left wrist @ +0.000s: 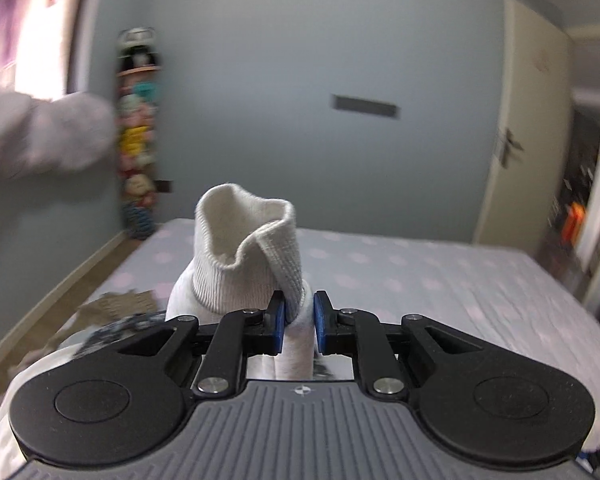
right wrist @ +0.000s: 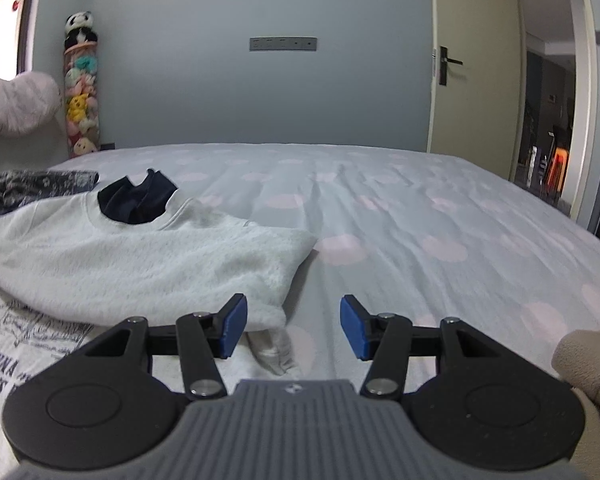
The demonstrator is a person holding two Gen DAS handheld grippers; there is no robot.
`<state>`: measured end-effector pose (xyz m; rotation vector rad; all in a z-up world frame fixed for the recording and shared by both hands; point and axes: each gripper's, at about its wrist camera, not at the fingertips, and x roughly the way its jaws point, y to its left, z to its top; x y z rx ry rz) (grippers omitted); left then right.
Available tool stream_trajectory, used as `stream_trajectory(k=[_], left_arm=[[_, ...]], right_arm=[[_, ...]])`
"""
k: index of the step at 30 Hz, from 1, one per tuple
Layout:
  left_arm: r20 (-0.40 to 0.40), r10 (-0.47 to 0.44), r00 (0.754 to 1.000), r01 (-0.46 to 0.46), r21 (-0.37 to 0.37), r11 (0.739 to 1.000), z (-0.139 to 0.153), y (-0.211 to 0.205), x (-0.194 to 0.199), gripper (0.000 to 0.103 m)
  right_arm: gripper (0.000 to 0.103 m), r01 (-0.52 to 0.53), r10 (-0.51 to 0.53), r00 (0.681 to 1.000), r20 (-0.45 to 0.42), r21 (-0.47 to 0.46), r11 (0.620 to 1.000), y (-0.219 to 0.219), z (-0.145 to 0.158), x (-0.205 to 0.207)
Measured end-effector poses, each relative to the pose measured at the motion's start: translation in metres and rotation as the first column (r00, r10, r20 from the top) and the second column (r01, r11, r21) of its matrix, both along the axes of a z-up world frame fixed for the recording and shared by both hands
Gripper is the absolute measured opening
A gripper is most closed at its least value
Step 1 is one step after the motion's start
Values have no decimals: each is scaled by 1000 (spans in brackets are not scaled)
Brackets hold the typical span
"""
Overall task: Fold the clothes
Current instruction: 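Lay the sleeve across the sweatshirt body with the left tool and open it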
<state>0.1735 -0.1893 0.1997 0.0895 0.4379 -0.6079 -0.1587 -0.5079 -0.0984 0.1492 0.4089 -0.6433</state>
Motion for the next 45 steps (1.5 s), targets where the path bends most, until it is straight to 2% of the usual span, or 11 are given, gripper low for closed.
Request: stream_trajectory(k=[3, 7, 13, 19, 24, 27, 30, 31, 34, 38, 45], left_arm=[[-25, -77, 997, 78, 40, 996, -16, -56, -7, 11], [-87, -165, 982, 170, 47, 984, -50, -120, -13, 9], [-193, -288, 938, 302, 48, 952, -109, -201, -17, 8], [-330, -370, 869, 420, 94, 902, -188, -254, -39, 7], [-438, -423, 793, 522, 132, 842, -245, -276, -57, 9], [-512, -446, 734, 578, 126, 807, -269, -275, -60, 14], [-517, -479, 710, 610, 111, 785, -273, -265, -64, 20], [-514, -487, 707, 615, 105, 781, -271, -259, -69, 25], [-492, -502, 711, 618, 98, 780, -265, -245, -76, 39], [-472, -473, 744, 584, 117, 803, -256, -209, -72, 40], [-405, -294, 866, 403, 214, 890, -256, -93, -57, 40]], right_arm=[[55, 15, -16, 1000, 23, 44, 999, -9, 1, -2], [55, 21, -25, 999, 47, 92, 996, -19, 0, -3], [55, 0, -11, 997, 80, 143, 990, -29, -1, -4], [55, 7, -22, 997, 72, 203, 979, -40, -10, -3], [55, 34, -53, 997, 64, 265, 964, -52, -17, -4], [55, 37, -54, 997, 54, 283, 959, -55, -21, -2], [55, 30, -45, 998, 44, 284, 958, -53, -22, -1], [55, 29, -42, 998, 40, 280, 960, -52, -22, 0], [55, 23, -36, 999, 41, 277, 961, -50, -22, -1], [55, 11, -26, 998, 51, 273, 962, -49, -21, -2], [55, -31, 15, 997, 69, 239, 971, -39, -15, 0]])
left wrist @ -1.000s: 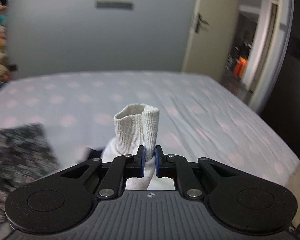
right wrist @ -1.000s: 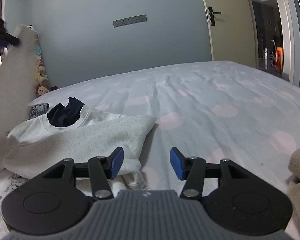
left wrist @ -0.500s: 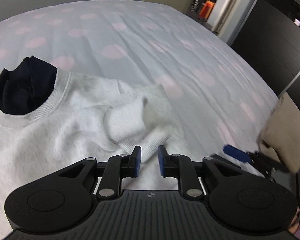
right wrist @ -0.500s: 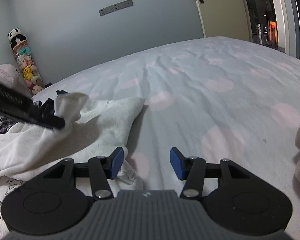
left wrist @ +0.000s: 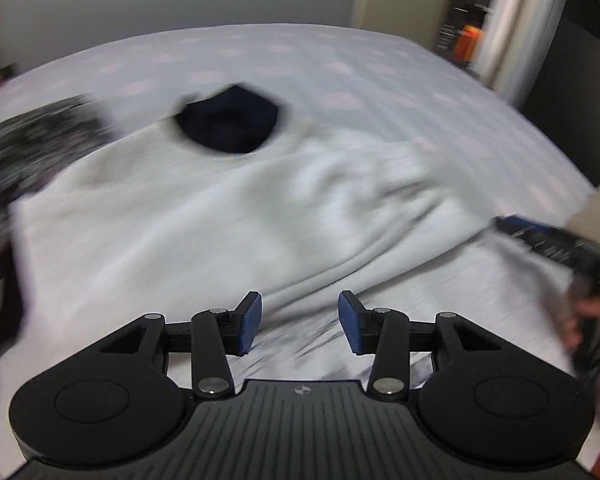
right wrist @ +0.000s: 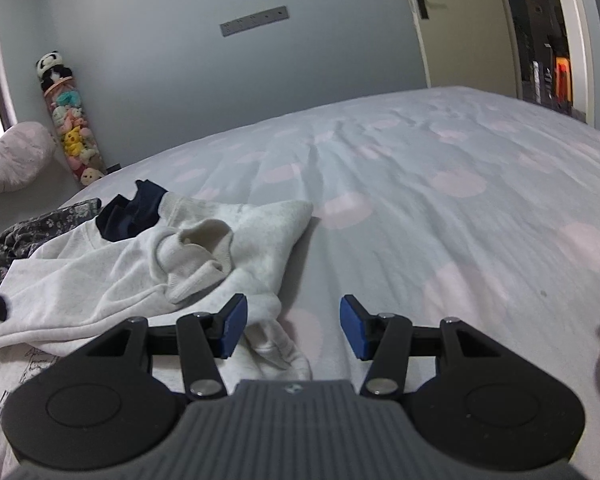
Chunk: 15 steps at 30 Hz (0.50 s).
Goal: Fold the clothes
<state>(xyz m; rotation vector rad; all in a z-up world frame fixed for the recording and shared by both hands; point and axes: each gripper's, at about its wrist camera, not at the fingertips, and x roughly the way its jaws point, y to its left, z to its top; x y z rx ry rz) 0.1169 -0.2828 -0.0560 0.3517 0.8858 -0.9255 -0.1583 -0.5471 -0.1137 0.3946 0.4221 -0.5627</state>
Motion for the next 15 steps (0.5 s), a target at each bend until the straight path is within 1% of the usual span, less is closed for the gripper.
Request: stream_trajectory(k=[3, 4, 8, 10, 13, 15], left_arm=[[46, 99, 994, -101, 39, 994, -6, 56, 10, 40], [47, 133, 990, -135, 48, 990, -9, 71, 12, 40], [53, 266, 962, -270, 78, 960, -22, 132, 22, 41], [52, 309, 950, -313, 87, 946, -31, 155, 24, 41], [54, 350, 935, -353, 90, 931, -45, 181, 24, 43], [27, 376, 926, -377, 80, 923, -54, 193, 25, 43]], right_arm=[[55, -15, 15, 1000, -15, -16, 1000, 4, 0, 3], [55, -20, 19, 1000, -20, -21, 1000, 6, 0, 4], [55, -24, 22, 998, -63, -41, 999, 10, -3, 6], [55, -21, 17, 996, -86, -50, 999, 11, -4, 7], [55, -9, 3, 994, -113, -55, 998, 15, -6, 4], [55, 3, -9, 992, -127, -52, 999, 17, -7, 1]])
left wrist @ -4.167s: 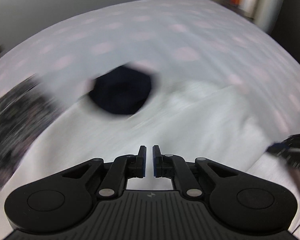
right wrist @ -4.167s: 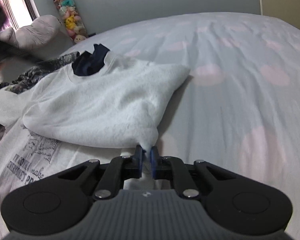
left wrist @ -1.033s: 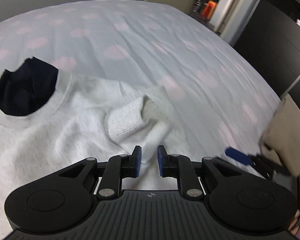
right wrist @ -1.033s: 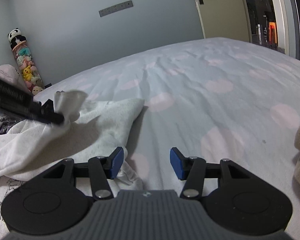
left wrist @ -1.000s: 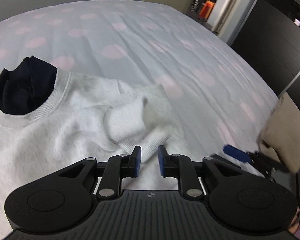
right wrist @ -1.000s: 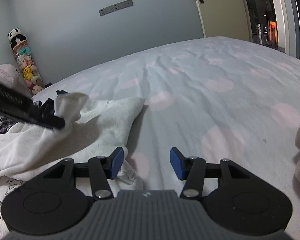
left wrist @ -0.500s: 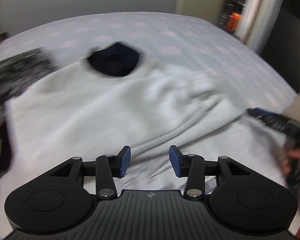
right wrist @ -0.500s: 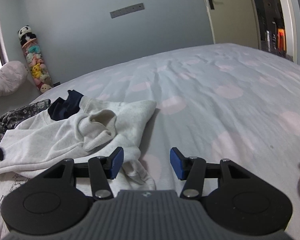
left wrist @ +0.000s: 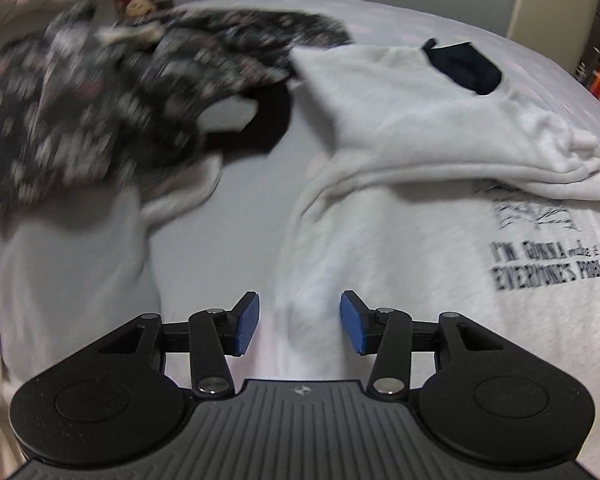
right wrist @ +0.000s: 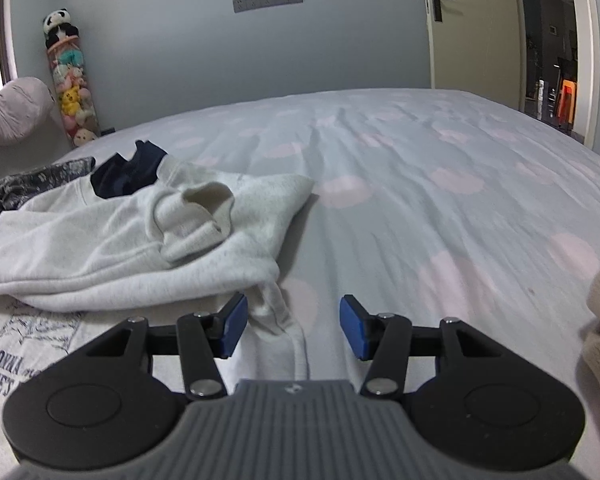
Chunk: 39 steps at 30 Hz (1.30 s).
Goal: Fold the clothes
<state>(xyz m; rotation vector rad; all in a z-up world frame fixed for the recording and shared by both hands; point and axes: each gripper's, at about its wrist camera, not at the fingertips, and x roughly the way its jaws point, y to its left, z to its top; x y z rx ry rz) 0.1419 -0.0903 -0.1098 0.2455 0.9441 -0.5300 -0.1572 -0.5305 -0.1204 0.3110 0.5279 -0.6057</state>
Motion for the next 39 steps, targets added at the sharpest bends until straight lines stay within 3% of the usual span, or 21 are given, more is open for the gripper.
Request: stream_trajectory(k=[3, 5, 7, 11, 14, 19, 22, 25, 28, 32, 39], left_arm=[[-54, 36, 998, -40, -65, 997, -12, 14, 3, 43], [-61, 37, 997, -42, -85, 995, -19, 23, 2, 27], [-41, 18, 999, -19, -29, 999, -20, 21, -1, 21], [-29, 22, 999, -22, -4, 1000, -12, 24, -3, 20], [23, -21, 1000, 20, 12, 1000, -3, 23, -4, 21], [120, -101, 988, 98, 38, 995, 11, 9, 9, 21], [169, -191, 967, 183, 59, 981, 12, -11, 16, 23], [198, -280, 939, 267, 90, 960, 6, -36, 20, 39], [219, -347, 912, 327, 124, 937, -5, -56, 24, 42], [242, -391, 888, 351, 194, 916, -20, -77, 29, 42], [298, -370, 880, 331, 175, 927, -33, -87, 31, 42]], right_arm=[[55, 20, -20, 999, -25, -4, 1000, 4, -2, -4], [55, 29, -29, 999, -41, -12, 1000, 7, -2, -6], [55, 31, -32, 998, -59, -28, 999, 11, -2, -6], [55, 33, -38, 996, -85, -65, 997, 18, 1, -7], [55, 32, -39, 996, -75, -103, 994, 24, 9, -7], [55, -16, 11, 998, -62, -89, 996, 29, 22, 3], [57, -59, 55, 997, -53, -77, 995, 32, 32, 16], [64, -99, 96, 994, -45, -65, 993, 32, 42, 32], [67, -124, 122, 992, -35, -41, 991, 25, 50, 49], [68, -134, 134, 990, -32, 8, 991, 7, 55, 73], [68, -141, 148, 988, -49, 133, 981, -23, 33, 119]])
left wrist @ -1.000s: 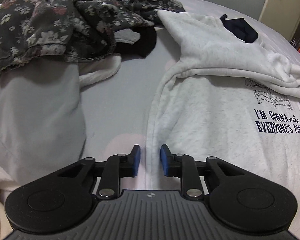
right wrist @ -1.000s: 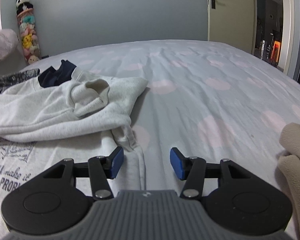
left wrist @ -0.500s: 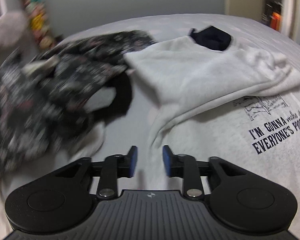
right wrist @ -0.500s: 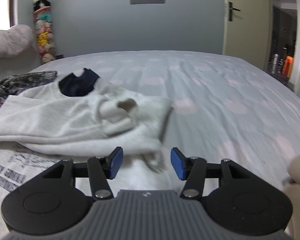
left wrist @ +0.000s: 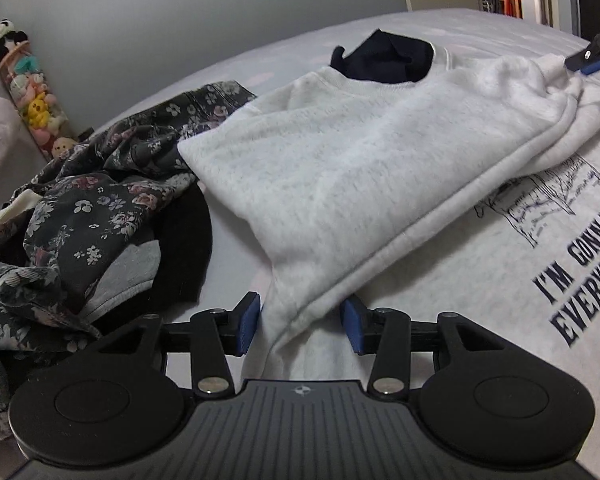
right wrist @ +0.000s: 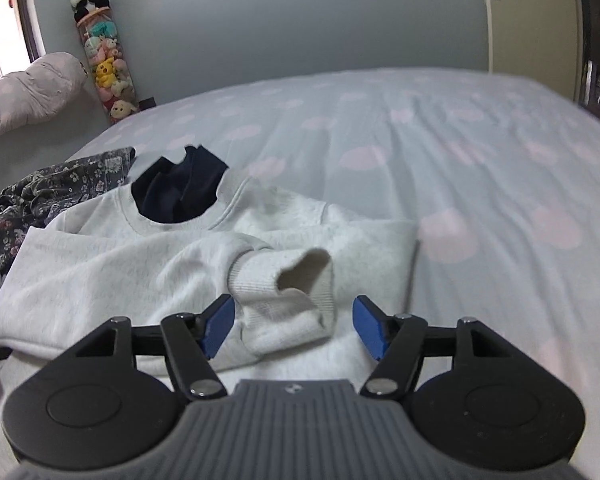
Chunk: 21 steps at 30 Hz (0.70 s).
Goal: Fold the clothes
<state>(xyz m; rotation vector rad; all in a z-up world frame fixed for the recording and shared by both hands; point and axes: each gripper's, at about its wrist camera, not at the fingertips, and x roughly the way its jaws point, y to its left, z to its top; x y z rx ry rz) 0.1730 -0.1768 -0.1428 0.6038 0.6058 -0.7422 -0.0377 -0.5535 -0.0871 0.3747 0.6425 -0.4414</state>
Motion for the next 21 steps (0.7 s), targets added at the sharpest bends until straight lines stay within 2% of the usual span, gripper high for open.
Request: stream_trajectory(k=[2, 3, 5, 7, 8, 11, 14, 16, 21], left_arm=[[2, 8, 1000, -8, -23, 1000, 0, 0, 1, 41], [1, 11, 1000, -11, -33, 999, 0, 0, 1, 39], [1, 19, 1000, -19, -50, 999, 3, 0, 3, 24], [15, 33, 999, -32, -66, 997, 8, 2, 4, 18], [18, 43, 999, -41, -83, 996, 12, 4, 6, 17], [-30, 116, 993, -119, -170, 978, 24, 20, 19, 14], [-111, 183, 977, -203, -203, 958, 25, 35, 35, 12], [-154, 197, 968, -224, -187, 956, 18, 35, 38, 12], [-213, 210, 954, -245, -155, 957, 7, 33, 39, 17]], right_arm=[[68, 15, -15, 1000, -13, 31, 999, -5, -11, 11], [64, 24, -23, 1000, -17, 43, 999, -6, -15, 14], [46, 44, -43, 999, -25, 60, 997, -7, -22, 18], [21, 60, -59, 998, -16, 73, 996, -8, -25, 19], [18, 65, -65, 998, 2, 76, 995, -7, -23, 17], [14, 34, -38, 998, 54, 80, 996, 1, -12, 14], [13, -19, 16, 999, 50, 59, 998, 13, -6, 21], [13, -9, 9, 1000, 4, 18, 1000, 18, -9, 28], [12, 101, -94, 992, -81, 83, 991, 6, -36, 24]])
